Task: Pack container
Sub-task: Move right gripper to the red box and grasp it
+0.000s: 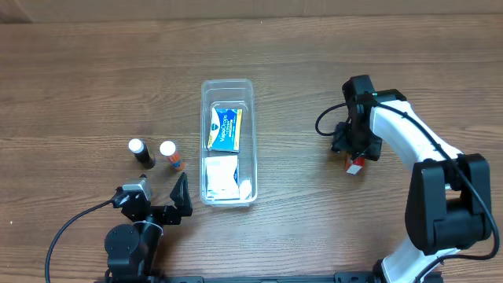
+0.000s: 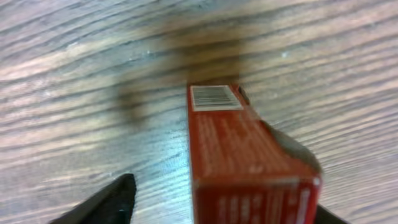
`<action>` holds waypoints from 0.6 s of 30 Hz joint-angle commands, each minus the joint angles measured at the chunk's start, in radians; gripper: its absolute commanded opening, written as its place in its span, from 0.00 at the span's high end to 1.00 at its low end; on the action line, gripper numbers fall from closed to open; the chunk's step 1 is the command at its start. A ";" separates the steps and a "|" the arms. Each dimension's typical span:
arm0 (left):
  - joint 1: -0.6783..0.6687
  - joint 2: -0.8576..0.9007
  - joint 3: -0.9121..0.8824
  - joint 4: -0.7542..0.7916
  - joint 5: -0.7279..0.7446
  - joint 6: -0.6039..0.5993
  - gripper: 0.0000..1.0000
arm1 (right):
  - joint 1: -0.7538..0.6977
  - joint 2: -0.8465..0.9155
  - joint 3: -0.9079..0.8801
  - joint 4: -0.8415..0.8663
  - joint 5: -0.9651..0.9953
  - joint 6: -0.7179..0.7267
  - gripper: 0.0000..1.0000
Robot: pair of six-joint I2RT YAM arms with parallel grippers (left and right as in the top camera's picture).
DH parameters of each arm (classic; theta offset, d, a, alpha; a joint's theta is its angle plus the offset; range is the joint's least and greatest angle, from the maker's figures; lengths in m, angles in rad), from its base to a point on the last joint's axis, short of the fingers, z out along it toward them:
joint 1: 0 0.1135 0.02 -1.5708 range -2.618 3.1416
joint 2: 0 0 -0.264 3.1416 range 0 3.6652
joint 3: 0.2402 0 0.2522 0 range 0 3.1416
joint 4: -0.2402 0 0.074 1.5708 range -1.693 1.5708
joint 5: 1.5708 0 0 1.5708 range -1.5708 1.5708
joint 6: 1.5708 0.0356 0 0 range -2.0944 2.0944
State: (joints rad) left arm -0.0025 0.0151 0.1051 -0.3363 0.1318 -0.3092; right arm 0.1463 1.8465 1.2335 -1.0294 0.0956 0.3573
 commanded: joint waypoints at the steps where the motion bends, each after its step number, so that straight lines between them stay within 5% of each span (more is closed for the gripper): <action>1: -0.005 -0.010 -0.003 0.001 0.007 -0.009 0.00 | 0.004 -0.031 0.027 -0.020 0.016 0.027 0.44; 7: -0.005 -0.010 -0.003 0.001 0.007 -0.009 0.00 | 0.006 -0.040 0.051 -0.032 0.015 0.037 0.46; 14: -0.005 -0.010 -0.003 0.001 0.007 -0.009 0.00 | 0.035 -0.130 0.174 -0.089 0.015 0.037 0.64; 18: -0.005 -0.010 -0.003 0.001 0.007 -0.009 0.00 | 0.061 -0.194 0.228 -0.107 0.016 0.036 0.64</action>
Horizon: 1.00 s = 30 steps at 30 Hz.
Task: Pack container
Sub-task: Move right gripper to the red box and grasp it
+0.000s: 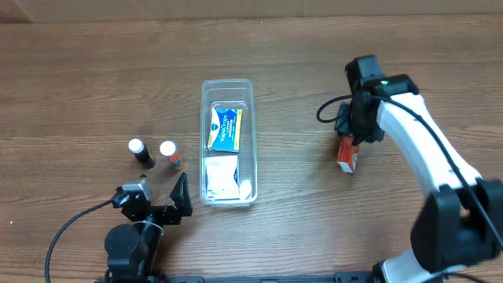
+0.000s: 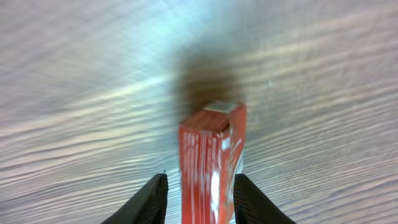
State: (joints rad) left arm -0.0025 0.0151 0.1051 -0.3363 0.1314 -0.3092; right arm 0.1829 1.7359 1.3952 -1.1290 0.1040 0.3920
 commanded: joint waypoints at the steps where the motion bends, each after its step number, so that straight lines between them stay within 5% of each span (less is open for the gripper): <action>1: -0.005 -0.010 -0.003 0.001 0.007 -0.009 0.00 | 0.032 -0.095 0.072 -0.007 0.008 0.002 0.63; 4: -0.005 -0.010 -0.003 0.001 0.007 -0.009 0.00 | 0.037 -0.108 0.075 -0.008 0.008 0.002 0.43; 11: -0.005 -0.010 -0.003 0.001 0.007 -0.009 0.00 | 0.023 -0.085 0.000 0.006 0.001 0.002 0.18; 14: -0.005 -0.010 -0.003 0.001 0.007 -0.009 0.00 | 0.023 -0.076 -0.052 0.040 -0.048 0.002 0.00; 30: -0.005 -0.010 -0.003 0.001 0.007 -0.009 0.00 | 0.023 0.116 -0.153 0.184 -0.118 0.035 0.00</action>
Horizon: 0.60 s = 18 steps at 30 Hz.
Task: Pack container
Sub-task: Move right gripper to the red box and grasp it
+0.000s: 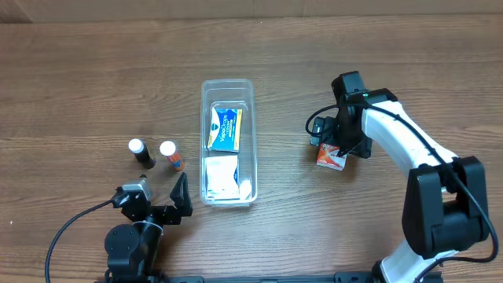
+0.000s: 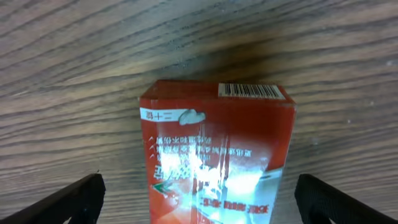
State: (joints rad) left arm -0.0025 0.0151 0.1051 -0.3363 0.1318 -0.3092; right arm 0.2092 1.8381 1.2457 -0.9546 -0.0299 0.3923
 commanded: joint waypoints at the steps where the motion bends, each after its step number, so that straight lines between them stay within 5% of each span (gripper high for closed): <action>1: -0.005 -0.010 -0.003 0.001 0.007 -0.009 0.00 | -0.004 0.019 -0.003 0.011 0.030 0.045 0.00; 11: -0.005 -0.010 -0.003 0.001 0.007 -0.009 0.00 | -0.001 0.037 -0.027 0.051 0.002 0.059 0.05; 18: -0.005 -0.010 -0.003 0.001 0.007 -0.009 0.00 | -0.002 0.037 -0.051 0.084 -0.011 0.084 0.17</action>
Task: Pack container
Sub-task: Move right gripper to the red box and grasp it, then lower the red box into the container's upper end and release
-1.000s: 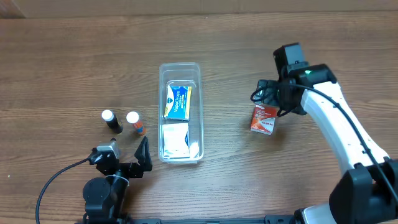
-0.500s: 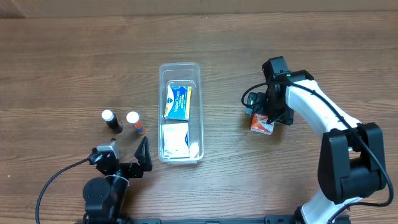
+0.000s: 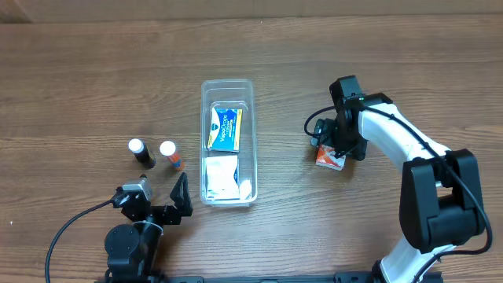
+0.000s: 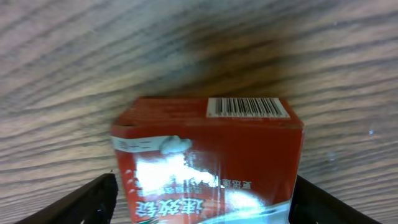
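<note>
A red box (image 4: 208, 149) with a barcode lies flat on the wood table, right of the clear container (image 3: 228, 83). My right gripper (image 4: 205, 186) is down over it, one black finger against each long side, shut on the box; the overhead view shows the gripper (image 3: 336, 148) covering most of the red box (image 3: 330, 160). Inside the container lie a blue packet (image 3: 225, 128) and a white packet (image 3: 222, 177). My left gripper (image 3: 157, 203) rests at the front left, open and holding nothing.
Two small bottles stand left of the container: a dark one with a white cap (image 3: 138, 150) and an orange one with a white cap (image 3: 169, 153). The right arm's cable (image 3: 314, 124) loops beside the box.
My right gripper has come lower around the red box and its fingers have narrowed onto the box's sides. The box has barely shifted. The left arm has not moved.
The red box first lay on its side beside my open right fingers. Then it stood on edge with the fingers close on its narrow faces. Later it lay flat, further left, under a wide open gripper. Now the fingers press its sides.
</note>
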`<action>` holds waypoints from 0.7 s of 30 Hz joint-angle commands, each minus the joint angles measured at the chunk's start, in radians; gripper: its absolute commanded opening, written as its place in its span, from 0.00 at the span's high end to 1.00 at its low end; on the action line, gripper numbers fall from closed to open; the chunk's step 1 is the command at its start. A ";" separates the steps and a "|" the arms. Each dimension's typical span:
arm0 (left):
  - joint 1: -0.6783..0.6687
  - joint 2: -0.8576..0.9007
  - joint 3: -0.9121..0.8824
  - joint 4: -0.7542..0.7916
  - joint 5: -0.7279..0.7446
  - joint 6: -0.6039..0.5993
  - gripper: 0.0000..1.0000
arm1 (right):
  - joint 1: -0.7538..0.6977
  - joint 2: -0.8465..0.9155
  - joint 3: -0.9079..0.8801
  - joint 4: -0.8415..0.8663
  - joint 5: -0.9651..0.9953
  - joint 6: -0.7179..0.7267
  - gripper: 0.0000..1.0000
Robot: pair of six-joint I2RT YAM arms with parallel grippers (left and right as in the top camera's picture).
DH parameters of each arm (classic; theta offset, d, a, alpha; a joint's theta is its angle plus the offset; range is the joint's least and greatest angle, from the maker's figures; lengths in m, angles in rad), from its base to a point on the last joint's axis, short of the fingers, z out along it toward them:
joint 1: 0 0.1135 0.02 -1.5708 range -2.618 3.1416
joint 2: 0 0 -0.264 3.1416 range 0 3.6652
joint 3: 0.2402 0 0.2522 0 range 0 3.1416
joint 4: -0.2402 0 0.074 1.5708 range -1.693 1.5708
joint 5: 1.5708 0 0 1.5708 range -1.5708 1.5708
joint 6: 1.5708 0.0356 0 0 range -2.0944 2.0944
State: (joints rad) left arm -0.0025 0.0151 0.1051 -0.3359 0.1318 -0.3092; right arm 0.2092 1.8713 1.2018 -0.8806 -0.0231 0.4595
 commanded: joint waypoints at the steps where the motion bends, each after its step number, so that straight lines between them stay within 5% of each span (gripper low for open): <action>1: -0.005 -0.010 -0.003 0.001 0.007 -0.009 0.00 | -0.002 0.004 -0.008 0.008 -0.024 0.016 0.18; 11: -0.005 -0.010 -0.003 0.001 0.007 -0.009 0.00 | 0.002 -0.022 0.134 -0.140 -0.011 -0.047 0.40; 16: -0.005 -0.010 -0.003 0.001 0.007 -0.009 0.00 | 0.077 -0.119 0.326 -0.253 0.003 -0.049 0.41; 21: -0.005 -0.010 -0.003 0.001 0.007 -0.009 0.00 | 0.227 -0.190 0.409 -0.180 0.003 -0.051 0.41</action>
State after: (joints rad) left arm -0.0025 0.0151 0.1051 -0.3359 0.1318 -0.3092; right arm 0.3317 1.7634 1.5513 -1.1076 -0.0189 0.4179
